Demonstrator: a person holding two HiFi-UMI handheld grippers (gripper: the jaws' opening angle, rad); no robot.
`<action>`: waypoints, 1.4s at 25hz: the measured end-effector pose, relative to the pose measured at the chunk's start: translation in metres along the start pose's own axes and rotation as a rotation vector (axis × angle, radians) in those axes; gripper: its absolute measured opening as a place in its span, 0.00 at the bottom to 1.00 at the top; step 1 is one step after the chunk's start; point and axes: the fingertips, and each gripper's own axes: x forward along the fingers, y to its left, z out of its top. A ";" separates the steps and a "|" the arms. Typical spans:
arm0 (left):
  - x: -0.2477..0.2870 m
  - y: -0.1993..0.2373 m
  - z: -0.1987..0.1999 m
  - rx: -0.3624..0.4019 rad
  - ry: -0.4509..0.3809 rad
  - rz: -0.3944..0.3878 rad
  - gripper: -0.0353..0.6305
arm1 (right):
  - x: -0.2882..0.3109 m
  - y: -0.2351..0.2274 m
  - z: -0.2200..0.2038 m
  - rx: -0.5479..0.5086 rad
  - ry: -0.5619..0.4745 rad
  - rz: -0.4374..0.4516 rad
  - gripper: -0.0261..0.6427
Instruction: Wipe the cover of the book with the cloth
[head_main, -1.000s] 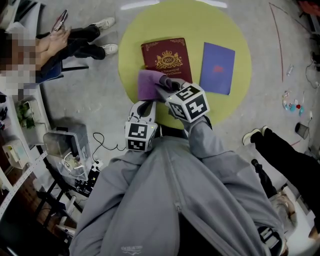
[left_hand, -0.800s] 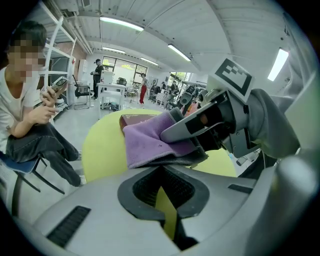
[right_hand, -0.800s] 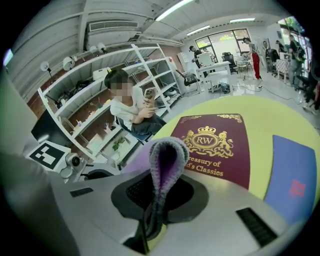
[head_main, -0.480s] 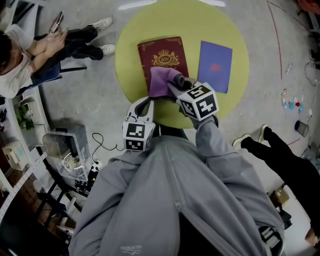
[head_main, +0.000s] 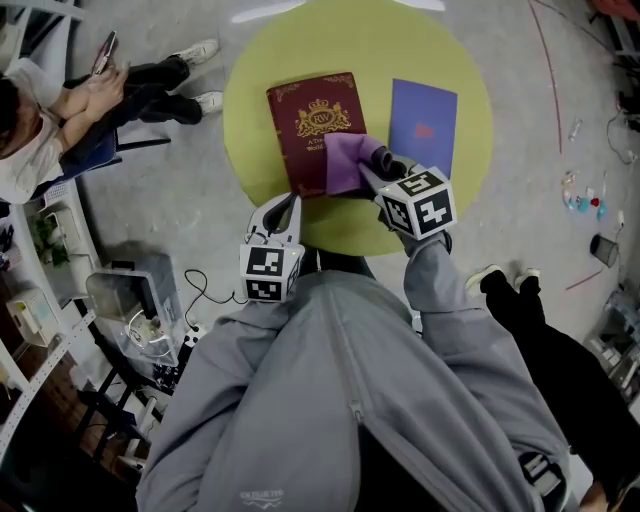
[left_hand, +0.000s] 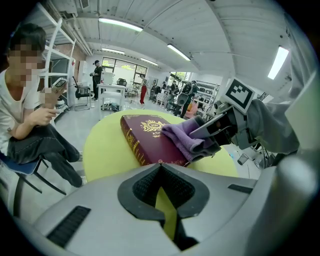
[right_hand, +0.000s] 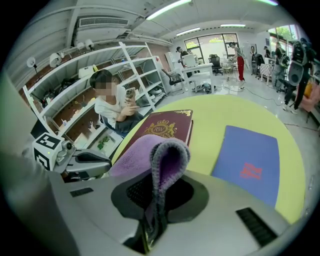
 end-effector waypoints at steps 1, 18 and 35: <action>0.000 0.000 0.000 0.001 0.001 0.001 0.08 | -0.002 -0.002 -0.001 0.004 -0.001 -0.004 0.13; -0.002 -0.003 0.000 0.012 0.003 0.006 0.08 | -0.035 -0.033 -0.035 0.064 0.029 -0.096 0.13; -0.054 -0.010 0.065 -0.014 -0.098 0.005 0.08 | -0.141 -0.005 0.005 0.034 -0.178 -0.225 0.13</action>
